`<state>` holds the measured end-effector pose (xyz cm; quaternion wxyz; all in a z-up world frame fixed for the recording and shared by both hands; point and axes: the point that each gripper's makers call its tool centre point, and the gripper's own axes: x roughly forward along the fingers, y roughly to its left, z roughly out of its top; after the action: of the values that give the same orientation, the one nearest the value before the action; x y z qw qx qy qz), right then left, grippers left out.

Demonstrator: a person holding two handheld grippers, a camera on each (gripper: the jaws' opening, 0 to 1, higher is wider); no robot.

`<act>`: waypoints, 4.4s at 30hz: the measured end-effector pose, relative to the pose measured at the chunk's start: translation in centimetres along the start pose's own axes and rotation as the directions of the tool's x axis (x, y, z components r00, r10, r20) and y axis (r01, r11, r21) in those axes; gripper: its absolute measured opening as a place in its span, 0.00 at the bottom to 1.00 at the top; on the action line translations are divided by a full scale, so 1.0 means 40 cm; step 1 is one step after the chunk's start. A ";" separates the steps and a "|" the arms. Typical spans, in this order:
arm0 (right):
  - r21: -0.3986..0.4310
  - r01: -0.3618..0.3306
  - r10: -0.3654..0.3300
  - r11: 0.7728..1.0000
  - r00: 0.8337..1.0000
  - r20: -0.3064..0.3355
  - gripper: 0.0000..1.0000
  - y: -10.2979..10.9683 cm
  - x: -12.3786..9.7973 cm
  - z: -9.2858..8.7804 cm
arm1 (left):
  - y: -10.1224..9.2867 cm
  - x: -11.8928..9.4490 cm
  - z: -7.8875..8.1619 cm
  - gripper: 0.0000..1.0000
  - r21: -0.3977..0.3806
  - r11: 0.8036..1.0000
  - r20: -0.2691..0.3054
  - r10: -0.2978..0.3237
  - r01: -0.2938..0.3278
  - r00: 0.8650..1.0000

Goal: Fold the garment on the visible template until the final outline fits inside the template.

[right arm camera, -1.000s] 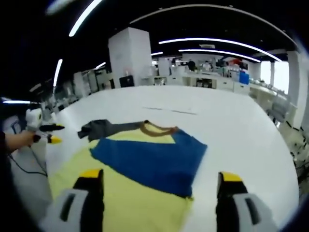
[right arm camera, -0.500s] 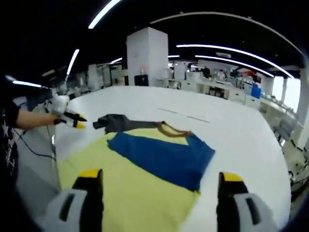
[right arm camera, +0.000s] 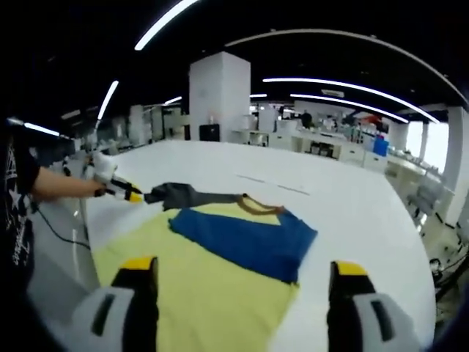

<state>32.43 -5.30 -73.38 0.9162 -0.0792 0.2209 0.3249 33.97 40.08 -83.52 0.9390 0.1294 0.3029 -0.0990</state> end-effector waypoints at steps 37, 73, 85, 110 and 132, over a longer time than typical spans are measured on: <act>-0.049 -0.008 0.007 0.999 1.000 -0.012 0.99 0.026 -0.010 0.017 | 0.025 -0.172 0.059 0.00 -0.097 0.995 0.070 0.007 0.000 0.997; -0.048 0.005 -0.007 0.999 1.000 -0.030 1.00 0.032 -0.052 0.010 | 0.157 -0.259 0.009 0.00 -0.210 0.975 -0.061 0.060 -0.072 0.996; -0.048 0.010 -0.012 0.999 0.999 -0.039 1.00 0.023 -0.055 0.007 | 0.264 -0.209 -0.059 0.00 -0.159 0.976 -0.141 0.129 -0.151 0.982; -0.025 0.003 -0.004 1.000 0.999 -0.044 1.00 0.031 -0.048 0.005 | 0.274 -0.182 -0.059 0.62 -0.280 0.941 -0.036 0.189 -0.192 0.981; -0.018 0.012 -0.013 1.000 0.999 -0.051 1.00 0.027 -0.054 -0.012 | 0.205 -0.183 -0.163 0.62 -0.441 0.871 -0.073 0.204 -0.215 0.976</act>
<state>30.09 -5.82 -72.84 0.9115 -0.0971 0.2410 0.3187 26.77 50.59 -82.80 0.9451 -0.0560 0.3127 0.0770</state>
